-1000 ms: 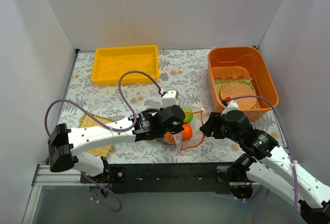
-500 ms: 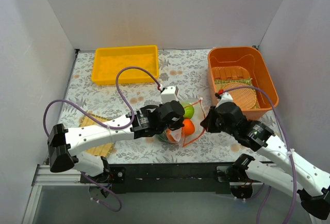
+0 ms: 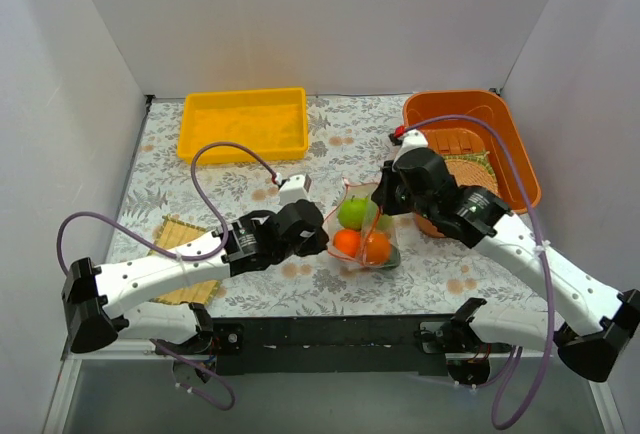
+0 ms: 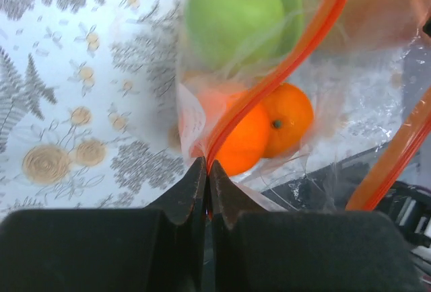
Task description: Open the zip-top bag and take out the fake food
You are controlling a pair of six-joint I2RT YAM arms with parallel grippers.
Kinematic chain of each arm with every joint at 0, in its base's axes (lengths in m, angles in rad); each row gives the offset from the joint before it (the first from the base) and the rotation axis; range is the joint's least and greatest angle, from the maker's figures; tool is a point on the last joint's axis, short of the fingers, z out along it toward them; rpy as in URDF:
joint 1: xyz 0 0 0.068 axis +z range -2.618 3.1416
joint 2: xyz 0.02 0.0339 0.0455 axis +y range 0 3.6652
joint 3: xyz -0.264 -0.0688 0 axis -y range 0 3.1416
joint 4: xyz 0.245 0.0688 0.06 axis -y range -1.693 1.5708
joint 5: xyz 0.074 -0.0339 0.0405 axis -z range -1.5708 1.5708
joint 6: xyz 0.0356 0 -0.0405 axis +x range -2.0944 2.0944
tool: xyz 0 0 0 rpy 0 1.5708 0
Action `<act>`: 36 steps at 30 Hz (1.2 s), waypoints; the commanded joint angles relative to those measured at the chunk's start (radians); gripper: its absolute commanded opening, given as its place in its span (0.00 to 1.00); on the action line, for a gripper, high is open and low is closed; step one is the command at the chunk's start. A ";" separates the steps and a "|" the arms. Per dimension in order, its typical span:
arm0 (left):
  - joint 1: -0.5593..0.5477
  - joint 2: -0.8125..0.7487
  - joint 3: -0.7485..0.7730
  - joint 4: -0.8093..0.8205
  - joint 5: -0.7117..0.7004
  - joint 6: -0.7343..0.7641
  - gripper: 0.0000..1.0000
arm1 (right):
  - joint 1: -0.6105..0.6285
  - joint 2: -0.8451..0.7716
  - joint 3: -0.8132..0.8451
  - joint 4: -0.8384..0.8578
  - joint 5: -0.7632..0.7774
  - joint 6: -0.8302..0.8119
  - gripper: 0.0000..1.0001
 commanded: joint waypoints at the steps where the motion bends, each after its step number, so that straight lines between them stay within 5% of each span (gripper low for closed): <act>1: 0.005 -0.065 -0.129 0.014 0.055 -0.061 0.04 | 0.012 0.020 -0.109 0.101 -0.077 -0.006 0.01; 7: 0.005 -0.176 -0.134 -0.070 0.017 -0.058 0.39 | 0.125 0.118 -0.122 0.170 -0.065 0.032 0.01; 9: 0.005 -0.185 -0.088 -0.124 -0.003 -0.025 0.42 | 0.155 0.165 -0.092 0.170 -0.050 0.043 0.01; 13: 0.005 -0.165 0.005 -0.147 0.005 0.012 0.38 | 0.231 0.224 -0.030 0.157 0.013 0.061 0.01; 19: 0.005 -0.122 -0.129 -0.057 0.017 -0.093 0.24 | 0.287 0.272 0.039 0.121 0.076 0.101 0.01; 30: 0.005 -0.087 -0.337 0.268 -0.003 -0.161 0.31 | 0.385 0.264 0.040 0.117 0.148 0.188 0.02; 36: 0.005 -0.088 -0.466 0.382 0.022 -0.212 0.32 | 0.399 0.186 -0.012 0.097 0.206 0.189 0.46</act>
